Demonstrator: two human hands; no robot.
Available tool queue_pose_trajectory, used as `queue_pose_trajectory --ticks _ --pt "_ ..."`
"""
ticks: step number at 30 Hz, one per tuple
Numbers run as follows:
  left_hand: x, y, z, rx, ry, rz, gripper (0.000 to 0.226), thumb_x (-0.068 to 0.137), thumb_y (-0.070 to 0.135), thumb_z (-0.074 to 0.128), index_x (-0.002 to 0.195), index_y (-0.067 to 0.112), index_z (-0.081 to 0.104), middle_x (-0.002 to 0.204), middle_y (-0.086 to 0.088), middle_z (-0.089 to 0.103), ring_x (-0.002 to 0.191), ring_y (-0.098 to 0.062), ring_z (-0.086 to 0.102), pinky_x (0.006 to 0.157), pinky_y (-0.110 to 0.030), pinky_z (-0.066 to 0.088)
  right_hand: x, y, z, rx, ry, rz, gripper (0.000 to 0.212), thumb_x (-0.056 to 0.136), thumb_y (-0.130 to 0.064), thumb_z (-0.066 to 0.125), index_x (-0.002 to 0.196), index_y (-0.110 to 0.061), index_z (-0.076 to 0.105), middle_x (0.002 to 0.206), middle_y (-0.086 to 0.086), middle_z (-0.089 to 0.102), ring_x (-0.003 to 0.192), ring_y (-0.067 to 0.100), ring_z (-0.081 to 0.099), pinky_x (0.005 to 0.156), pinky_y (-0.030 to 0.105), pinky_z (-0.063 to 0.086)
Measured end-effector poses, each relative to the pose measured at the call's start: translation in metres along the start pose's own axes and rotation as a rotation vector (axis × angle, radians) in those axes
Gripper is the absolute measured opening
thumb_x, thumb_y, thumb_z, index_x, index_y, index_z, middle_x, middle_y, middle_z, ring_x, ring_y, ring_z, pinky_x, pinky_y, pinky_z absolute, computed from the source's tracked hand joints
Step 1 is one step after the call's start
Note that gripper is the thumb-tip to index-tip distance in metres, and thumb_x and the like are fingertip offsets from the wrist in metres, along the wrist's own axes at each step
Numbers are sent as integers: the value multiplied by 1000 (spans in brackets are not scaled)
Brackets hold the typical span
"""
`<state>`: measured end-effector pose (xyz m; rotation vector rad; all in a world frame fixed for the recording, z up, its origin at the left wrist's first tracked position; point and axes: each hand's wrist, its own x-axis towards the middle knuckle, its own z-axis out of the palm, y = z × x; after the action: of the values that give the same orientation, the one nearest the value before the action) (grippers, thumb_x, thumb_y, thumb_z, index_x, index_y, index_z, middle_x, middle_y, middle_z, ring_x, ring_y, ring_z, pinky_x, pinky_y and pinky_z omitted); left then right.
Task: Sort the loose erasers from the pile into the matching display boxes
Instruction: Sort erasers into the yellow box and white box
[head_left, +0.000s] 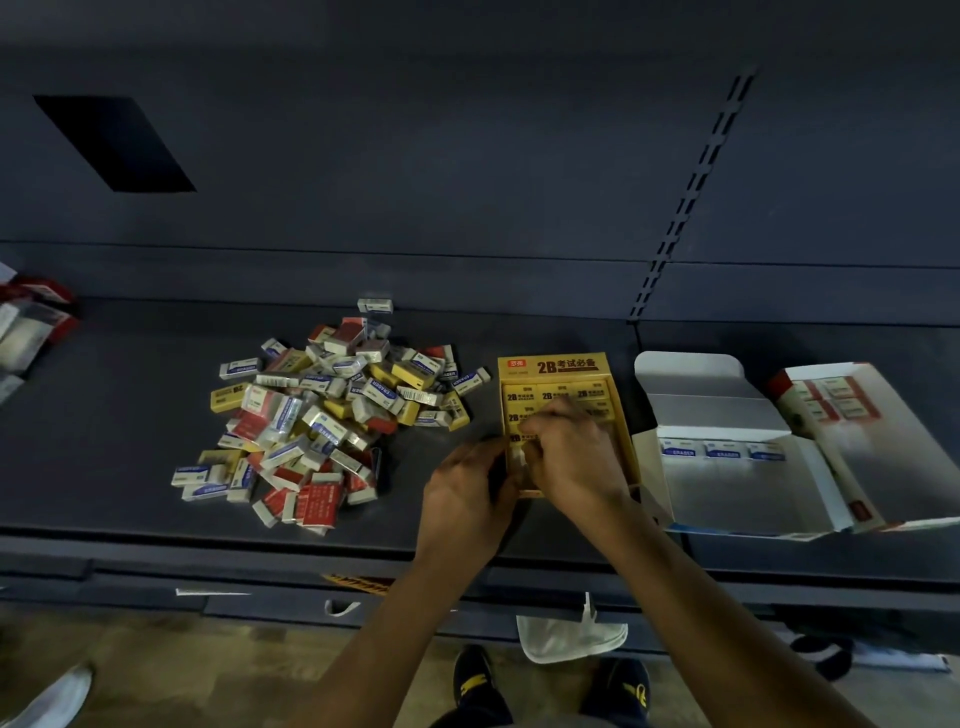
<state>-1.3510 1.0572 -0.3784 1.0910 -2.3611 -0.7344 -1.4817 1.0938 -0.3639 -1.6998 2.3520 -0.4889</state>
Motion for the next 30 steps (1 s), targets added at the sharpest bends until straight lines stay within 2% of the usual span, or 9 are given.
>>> queue_pose_trajectory --ticks 4,8,12,16,22,26,30 --pt "2 -8 -6 -2 4 19 28 84 20 62 112 20 65 106 -1 67 92 -18 63 72 -23 45 1 -9 0 -11 13 44 28 88 -18 57 116 -21 61 122 -1 49 114 18 48 87 25 40" --pt "3 -20 -16 67 58 35 29 84 18 64 112 15 64 102 -5 67 90 -21 63 72 -24 46 4 -21 2 21 61 45 24 88 -21 57 111 -21 63 120 -1 51 115 19 45 80 22 34" --pt "9 -32 -29 133 116 17 27 77 11 71 104 10 67 90 -8 68 79 -24 64 64 -23 43 10 -36 4 40 80 -21 22 90 -21 54 110 -19 63 117 1 52 115 20 44 79 21 26" --pt "5 -38 -33 131 113 -18 25 76 10 72 101 10 68 90 -7 68 78 -22 65 64 -20 41 20 -49 9 115 62 -114 21 87 -12 57 107 -15 65 112 4 56 109 24 50 79 26 36" --pt "-8 -35 -38 142 98 34 20 78 8 69 97 12 67 96 -4 68 81 -18 66 66 -14 40 33 -62 16 66 -57 -189 28 90 -16 53 116 -15 62 120 3 51 116 22 43 87 30 40" --pt "-7 -39 -55 207 149 19 21 78 13 71 99 14 68 90 -6 66 74 -22 65 61 -24 48 37 -66 24 6 -60 -178 32 89 -18 53 121 -18 57 121 2 50 119 24 39 91 31 39" --pt "-1 -37 -76 313 243 43 27 74 10 74 101 13 69 89 -5 68 77 -22 65 62 -28 52 37 -69 30 -57 -55 -124 40 87 -16 54 126 -21 46 126 2 48 122 24 36 93 33 39"
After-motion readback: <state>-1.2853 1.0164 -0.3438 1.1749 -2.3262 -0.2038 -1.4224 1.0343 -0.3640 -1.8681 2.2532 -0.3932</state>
